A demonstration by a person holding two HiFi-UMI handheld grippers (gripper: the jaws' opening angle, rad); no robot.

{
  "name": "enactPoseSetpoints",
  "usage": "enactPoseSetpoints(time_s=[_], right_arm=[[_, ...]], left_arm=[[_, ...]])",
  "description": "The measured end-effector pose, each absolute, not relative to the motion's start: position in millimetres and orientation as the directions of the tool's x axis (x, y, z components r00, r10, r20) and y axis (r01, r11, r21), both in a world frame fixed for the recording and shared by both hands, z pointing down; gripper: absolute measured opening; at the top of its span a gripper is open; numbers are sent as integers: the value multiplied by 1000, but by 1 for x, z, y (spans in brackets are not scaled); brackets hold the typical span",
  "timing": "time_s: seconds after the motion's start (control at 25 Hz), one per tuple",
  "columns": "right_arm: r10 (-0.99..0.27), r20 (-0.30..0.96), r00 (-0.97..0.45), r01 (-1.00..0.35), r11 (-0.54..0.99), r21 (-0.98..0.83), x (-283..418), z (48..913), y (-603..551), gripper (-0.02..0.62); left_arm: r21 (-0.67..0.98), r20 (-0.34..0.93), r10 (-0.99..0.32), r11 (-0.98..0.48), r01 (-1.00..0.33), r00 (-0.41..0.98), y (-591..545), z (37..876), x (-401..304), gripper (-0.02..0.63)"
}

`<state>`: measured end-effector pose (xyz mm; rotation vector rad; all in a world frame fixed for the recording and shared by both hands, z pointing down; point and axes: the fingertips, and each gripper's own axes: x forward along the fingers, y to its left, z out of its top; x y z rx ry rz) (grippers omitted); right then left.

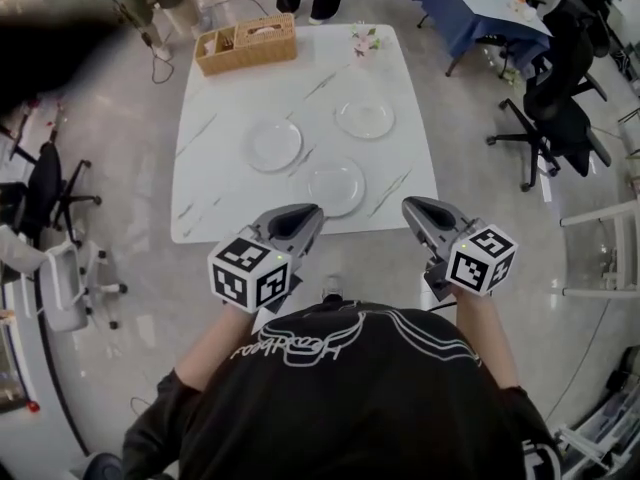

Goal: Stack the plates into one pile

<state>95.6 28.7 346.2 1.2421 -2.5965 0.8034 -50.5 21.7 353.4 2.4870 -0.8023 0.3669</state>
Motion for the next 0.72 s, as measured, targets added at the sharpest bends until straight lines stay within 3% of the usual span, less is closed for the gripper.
enactPoseSetpoints(time_s=[0.72], right_arm=[[-684,424,-594,-797,426,-429,147,397,-76,28]], left_arm=[[366,479,-421,-702,-611,770,-91,401,-9,45]])
